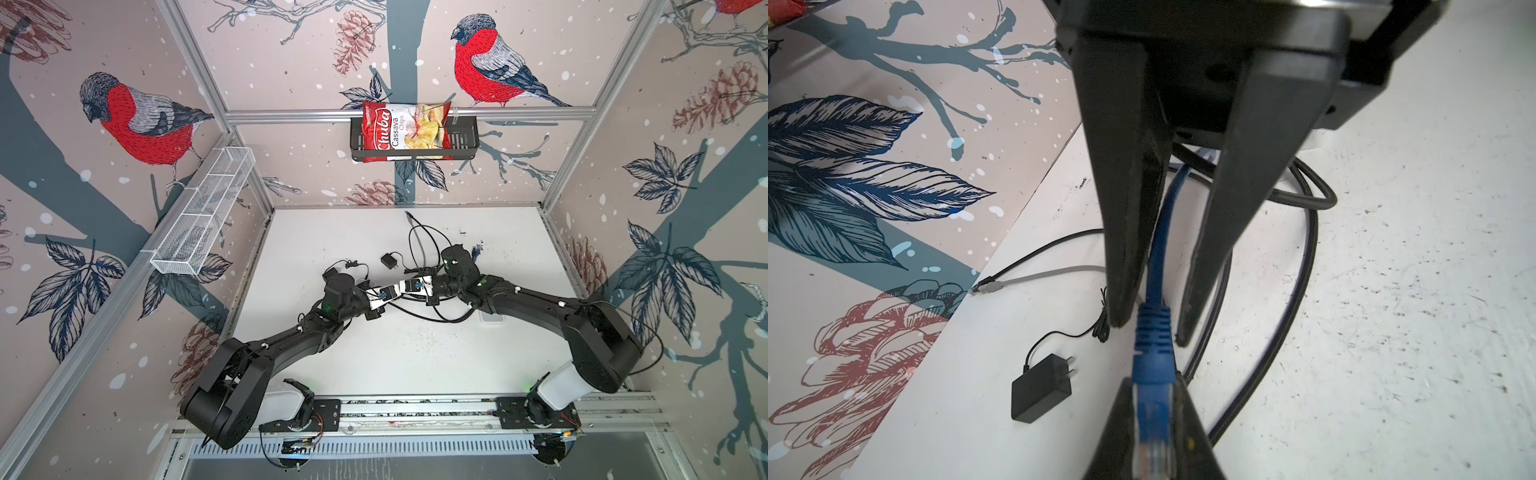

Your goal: Insert the plug into the switch port

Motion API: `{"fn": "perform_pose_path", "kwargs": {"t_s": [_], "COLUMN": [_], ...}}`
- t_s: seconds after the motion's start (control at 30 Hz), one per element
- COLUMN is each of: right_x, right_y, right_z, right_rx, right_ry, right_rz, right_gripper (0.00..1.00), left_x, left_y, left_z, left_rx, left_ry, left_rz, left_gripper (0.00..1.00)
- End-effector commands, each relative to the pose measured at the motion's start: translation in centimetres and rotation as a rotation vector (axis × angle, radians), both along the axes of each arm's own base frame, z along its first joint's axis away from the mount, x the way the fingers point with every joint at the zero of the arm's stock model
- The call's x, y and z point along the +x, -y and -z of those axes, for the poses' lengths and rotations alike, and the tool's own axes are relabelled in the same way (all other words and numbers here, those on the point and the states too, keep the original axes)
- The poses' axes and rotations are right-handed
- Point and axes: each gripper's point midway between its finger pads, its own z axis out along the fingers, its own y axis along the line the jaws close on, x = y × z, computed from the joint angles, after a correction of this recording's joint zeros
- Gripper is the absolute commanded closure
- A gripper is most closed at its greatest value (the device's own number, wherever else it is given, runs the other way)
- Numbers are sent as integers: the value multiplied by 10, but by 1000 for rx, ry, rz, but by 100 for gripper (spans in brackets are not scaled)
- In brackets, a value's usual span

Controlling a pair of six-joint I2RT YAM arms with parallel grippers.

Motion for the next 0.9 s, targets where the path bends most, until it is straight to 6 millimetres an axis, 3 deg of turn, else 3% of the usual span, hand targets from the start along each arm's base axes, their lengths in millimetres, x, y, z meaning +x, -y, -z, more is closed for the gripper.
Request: {"fn": "perform_pose_path", "kwargs": {"t_s": [0.0, 0.2, 0.43, 0.57, 0.67, 0.73, 0.77, 0.8, 0.87], "right_x": [-5, -4, -4, 0, 6, 11, 13, 15, 17], "right_y": [-3, -5, -8, -8, -6, -3, -2, 0, 1], "right_z": [-5, -4, -5, -1, 5, 12, 15, 17, 22], "right_rx": [22, 17, 17, 2, -16, -31, -38, -41, -45], "right_ry": [-9, -9, -13, -20, -28, -33, -35, -37, -43], "right_rz": [-23, -30, -45, -26, 10, 48, 64, 80, 99], "right_gripper": [76, 79, 96, 99, 100, 100, 99, 99, 100], "left_x": [2, 2, 4, 7, 17, 26, 28, 31, 36], "left_y": [4, 4, 3, -1, -9, -17, -20, -25, -33], "left_z": [-16, -17, -18, -23, -28, -34, -36, -40, -50], "left_rx": [-39, -40, -51, -86, -123, -153, -164, -184, -239], "left_ry": [46, 49, 49, 56, 47, 36, 34, 31, 11], "left_rz": [10, 11, 1, -45, -133, -213, -243, -277, -348], "left_gripper": [89, 89, 85, 65, 40, 30, 21, 3, 2]}}
